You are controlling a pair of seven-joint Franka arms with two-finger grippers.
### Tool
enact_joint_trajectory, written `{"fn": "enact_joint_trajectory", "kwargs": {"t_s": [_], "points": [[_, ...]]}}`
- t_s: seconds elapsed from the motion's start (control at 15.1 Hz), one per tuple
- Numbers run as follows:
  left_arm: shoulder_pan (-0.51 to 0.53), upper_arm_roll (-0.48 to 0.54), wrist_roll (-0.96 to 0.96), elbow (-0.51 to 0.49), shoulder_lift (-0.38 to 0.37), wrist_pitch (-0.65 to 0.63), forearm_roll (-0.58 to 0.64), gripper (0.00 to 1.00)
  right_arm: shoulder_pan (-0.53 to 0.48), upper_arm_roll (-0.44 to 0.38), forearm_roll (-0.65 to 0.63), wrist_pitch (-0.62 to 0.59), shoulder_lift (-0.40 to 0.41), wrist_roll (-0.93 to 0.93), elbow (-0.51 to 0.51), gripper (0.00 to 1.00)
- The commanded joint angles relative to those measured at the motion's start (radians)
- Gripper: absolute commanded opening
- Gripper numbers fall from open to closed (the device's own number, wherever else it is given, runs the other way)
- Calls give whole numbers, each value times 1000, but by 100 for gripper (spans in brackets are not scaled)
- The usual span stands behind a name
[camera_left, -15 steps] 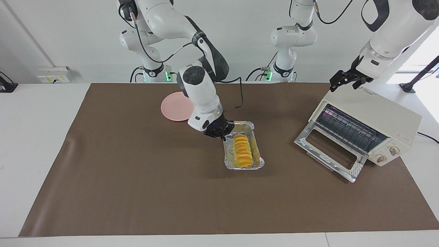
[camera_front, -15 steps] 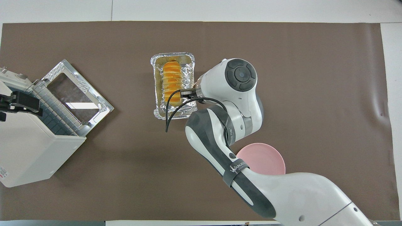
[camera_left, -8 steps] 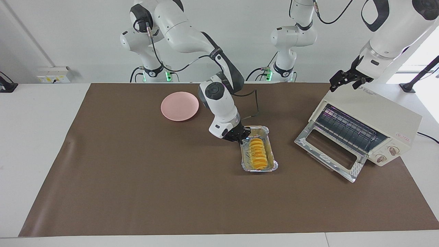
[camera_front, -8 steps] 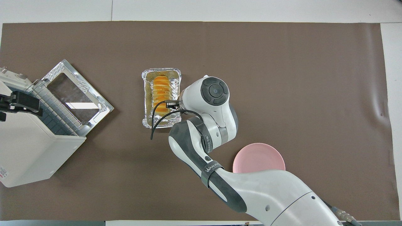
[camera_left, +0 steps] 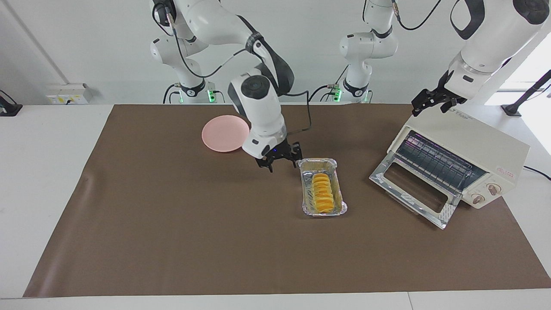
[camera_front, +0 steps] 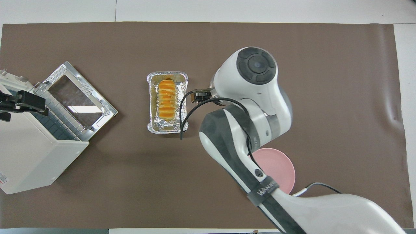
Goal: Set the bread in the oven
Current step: 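Grasp the foil tray with the left gripper while the right gripper withdraws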
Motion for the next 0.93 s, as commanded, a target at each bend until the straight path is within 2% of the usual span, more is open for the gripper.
{"fn": "enact_joint_trajectory", "kwargs": {"t_s": [0.0, 0.07, 0.2, 0.33, 0.46, 0.6, 0.66, 0.86], "points": [[-83, 6, -28, 67, 73, 44, -22, 100, -117, 9, -33, -159, -125, -163, -43, 100], [-114, 6, -41, 118, 111, 43, -36, 100, -165, 9, -40, -222, -157, -215, -43, 100], [-190, 8, -198, 217, 218, 56, -89, 100, -240, 9, -46, -341, -215, -298, -45, 100], [-302, 16, -319, 284, 343, 139, -85, 100, -294, 9, -81, -415, -269, -311, -66, 100], [-367, 17, -370, 279, 389, 283, -51, 100, -314, 9, -118, -421, -317, -311, -115, 100], [-394, 16, -376, 275, 423, 306, -50, 100, -323, 9, -157, -409, -357, -311, -176, 100], [-395, 13, -377, 250, 429, 326, -59, 100, -338, 9, -191, -387, -357, -312, -180, 100], [-443, 13, -380, 129, 446, 498, -79, 100, -387, 9, -217, -309, -349, -318, -178, 100]]}}
